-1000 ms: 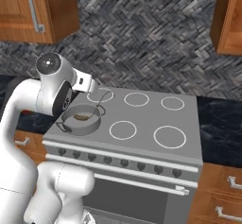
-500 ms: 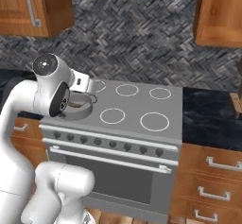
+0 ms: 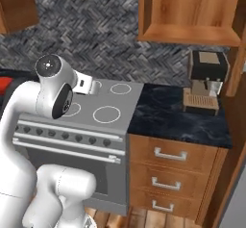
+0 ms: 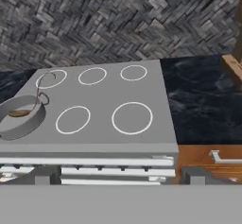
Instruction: Open the cabinet and move the ladle to the pot. Then close the cabinet.
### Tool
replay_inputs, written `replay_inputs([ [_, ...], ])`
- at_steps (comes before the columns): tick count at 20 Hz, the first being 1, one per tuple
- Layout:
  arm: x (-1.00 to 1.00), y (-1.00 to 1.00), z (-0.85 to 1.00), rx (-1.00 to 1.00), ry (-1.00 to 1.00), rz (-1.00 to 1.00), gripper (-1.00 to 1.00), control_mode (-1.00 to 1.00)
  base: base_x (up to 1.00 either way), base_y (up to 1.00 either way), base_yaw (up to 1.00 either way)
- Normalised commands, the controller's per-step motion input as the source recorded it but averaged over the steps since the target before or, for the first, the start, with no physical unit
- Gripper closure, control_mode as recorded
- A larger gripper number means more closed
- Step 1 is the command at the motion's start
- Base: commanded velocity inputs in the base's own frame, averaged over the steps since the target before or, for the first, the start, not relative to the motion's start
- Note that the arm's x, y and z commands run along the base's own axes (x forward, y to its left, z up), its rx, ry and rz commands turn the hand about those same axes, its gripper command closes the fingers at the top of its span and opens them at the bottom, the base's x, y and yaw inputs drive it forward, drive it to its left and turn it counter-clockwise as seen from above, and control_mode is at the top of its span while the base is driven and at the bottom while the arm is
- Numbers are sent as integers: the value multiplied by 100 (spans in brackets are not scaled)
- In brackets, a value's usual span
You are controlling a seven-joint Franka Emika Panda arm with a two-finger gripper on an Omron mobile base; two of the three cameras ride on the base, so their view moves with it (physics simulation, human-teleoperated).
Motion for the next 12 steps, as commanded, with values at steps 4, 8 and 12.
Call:
replay_inputs([
  [4, 0, 0, 0, 0, 0, 0, -100, 100, -16, -67, 0],
  [8, 0, 0, 0, 0, 0, 0, -100, 100, 0, -49, 0],
  [12, 0, 0, 0, 0, 0, 0, -100, 100, 1, -42, -3],
])
